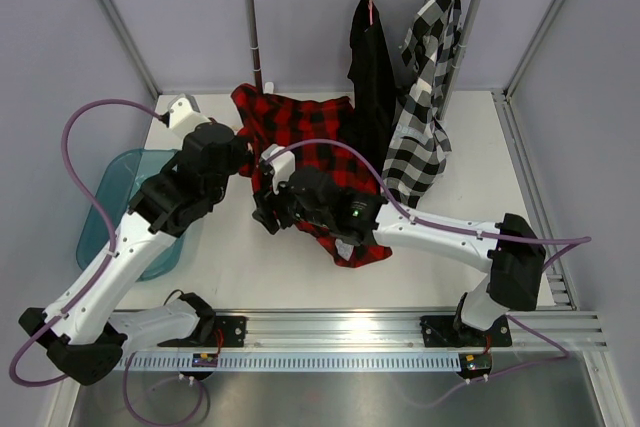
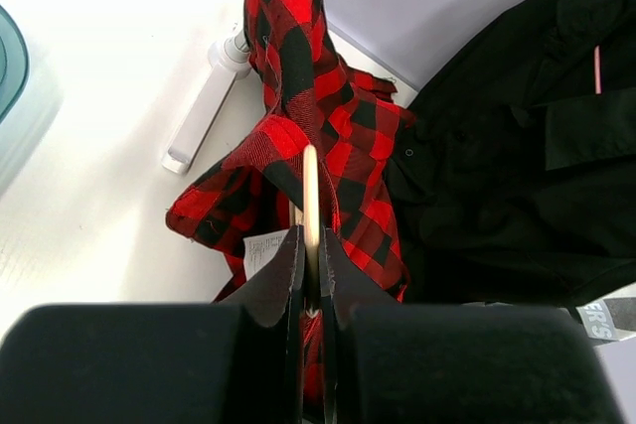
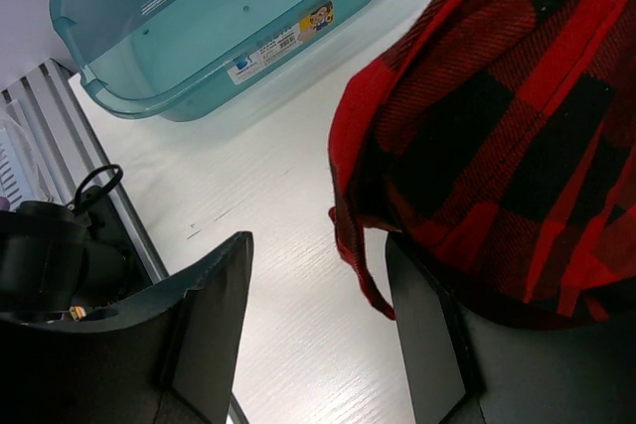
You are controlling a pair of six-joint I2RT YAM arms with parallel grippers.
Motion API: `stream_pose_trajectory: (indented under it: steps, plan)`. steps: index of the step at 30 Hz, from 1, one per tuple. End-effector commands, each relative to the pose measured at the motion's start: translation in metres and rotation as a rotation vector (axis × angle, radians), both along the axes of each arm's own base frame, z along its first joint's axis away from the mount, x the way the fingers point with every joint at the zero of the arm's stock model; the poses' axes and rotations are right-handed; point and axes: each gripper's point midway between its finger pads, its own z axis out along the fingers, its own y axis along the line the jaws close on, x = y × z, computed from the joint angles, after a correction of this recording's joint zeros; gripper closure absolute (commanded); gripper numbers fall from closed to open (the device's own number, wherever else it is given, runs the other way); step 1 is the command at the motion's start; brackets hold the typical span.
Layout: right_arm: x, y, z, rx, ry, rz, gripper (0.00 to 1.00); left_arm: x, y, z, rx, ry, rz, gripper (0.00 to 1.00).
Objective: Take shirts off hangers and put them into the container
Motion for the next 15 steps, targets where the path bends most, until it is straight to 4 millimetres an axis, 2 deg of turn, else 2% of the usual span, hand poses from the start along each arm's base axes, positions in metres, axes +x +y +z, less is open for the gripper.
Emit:
stream_pose_trajectory:
  steps: [1, 6, 11, 13, 15]
  plan:
    - [0.002, 0.004, 0.004, 0.007, -0.017, 0.032, 0.36, -0.002, 0.002, 0.047, -0.115, -0.135, 0.004, 1.00]
    - [0.011, 0.006, 0.002, 0.001, -0.032, -0.004, 0.42, -0.004, -0.003, 0.050, -0.149, -0.136, -0.014, 1.00]
    - [0.018, 0.009, -0.004, -0.001, -0.037, -0.037, 0.52, -0.005, -0.003, 0.053, -0.158, -0.137, -0.017, 1.00]
    - [0.019, 0.011, -0.007, -0.001, -0.037, -0.035, 0.59, -0.007, -0.001, 0.054, -0.161, -0.141, -0.015, 1.00]
    - [0.019, 0.009, -0.009, -0.003, -0.037, -0.042, 0.77, -0.007, -0.001, 0.053, -0.154, -0.140, -0.017, 1.00]
